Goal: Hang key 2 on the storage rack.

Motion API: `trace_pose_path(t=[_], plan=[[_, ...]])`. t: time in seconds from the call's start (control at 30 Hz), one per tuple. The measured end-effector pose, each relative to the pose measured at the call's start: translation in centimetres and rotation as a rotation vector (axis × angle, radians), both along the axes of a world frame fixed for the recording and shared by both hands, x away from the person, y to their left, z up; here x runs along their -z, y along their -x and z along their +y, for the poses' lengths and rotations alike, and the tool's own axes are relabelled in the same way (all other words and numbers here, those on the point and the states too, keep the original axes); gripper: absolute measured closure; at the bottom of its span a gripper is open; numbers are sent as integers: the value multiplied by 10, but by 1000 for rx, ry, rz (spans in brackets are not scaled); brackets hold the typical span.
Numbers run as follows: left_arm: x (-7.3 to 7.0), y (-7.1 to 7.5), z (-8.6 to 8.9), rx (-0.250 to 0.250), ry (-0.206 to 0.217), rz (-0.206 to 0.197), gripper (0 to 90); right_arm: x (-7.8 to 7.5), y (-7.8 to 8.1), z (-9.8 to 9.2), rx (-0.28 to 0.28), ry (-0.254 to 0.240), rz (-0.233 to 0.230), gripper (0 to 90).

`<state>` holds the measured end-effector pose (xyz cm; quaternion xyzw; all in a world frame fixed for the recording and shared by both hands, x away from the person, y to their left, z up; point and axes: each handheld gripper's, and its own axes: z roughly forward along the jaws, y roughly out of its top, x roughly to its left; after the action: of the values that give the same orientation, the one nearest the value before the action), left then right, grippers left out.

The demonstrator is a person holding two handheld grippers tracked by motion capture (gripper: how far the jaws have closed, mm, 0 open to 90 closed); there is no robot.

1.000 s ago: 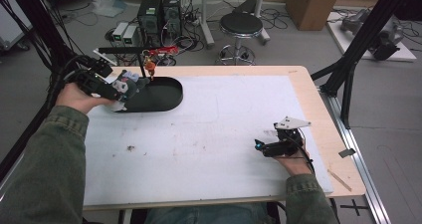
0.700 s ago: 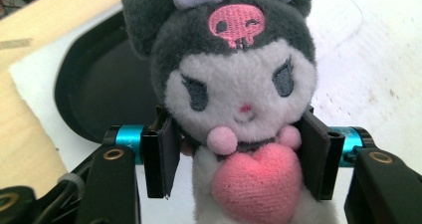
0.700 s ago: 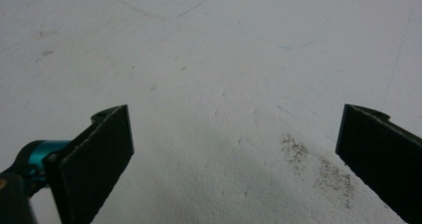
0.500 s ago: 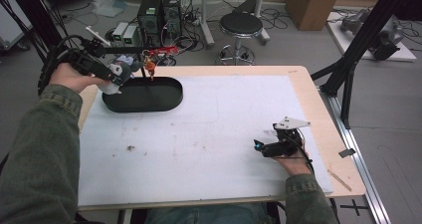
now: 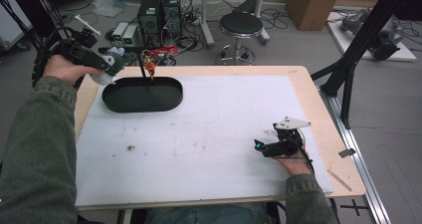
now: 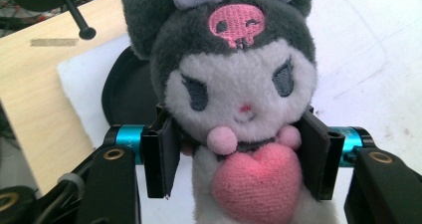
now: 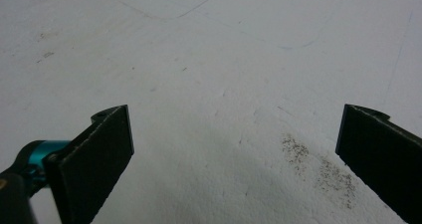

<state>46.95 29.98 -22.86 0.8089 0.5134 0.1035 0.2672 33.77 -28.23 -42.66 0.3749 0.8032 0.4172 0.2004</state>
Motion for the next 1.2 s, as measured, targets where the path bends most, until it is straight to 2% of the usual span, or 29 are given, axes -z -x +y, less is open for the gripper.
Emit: trace_pose_path(t=[0.1,0.17,0.23,0.3,0.5,0.7,0.83,0.93,1.0,1.1,1.17,1.2], plan=[[0,-4,1,-6,20,0,427,0,1,0,-1,6,-3,6],[-3,-7,0,4,19,-6,427,0,1,1,1,8,-3,6],[-5,-12,-1,-3,-1,-13,427,-1,3,1,-2,10,-9,6],[-5,-16,-1,-11,7,-18,427,-1,3,1,-4,5,-14,6],[-7,-34,-8,-1,-26,-2,427,-2,4,0,3,6,-21,6],[-6,-48,-7,-29,-51,4,426,-1,6,-1,6,18,-13,6],[0,-54,-5,-36,-23,7,425,1,7,-3,14,24,-4,6],[2,-58,-4,-58,-21,-1,419,1,9,-4,17,25,-5,6],[3,-59,-2,-84,-20,15,397,1,9,-4,21,25,0,6],[3,-57,1,-113,-30,-6,298,1,10,-4,21,32,0,6],[2,-54,4,-122,-12,-24,228,1,11,-4,21,30,1,6],[1,-51,7,-115,15,-29,209,1,11,-4,19,33,-1,6]])
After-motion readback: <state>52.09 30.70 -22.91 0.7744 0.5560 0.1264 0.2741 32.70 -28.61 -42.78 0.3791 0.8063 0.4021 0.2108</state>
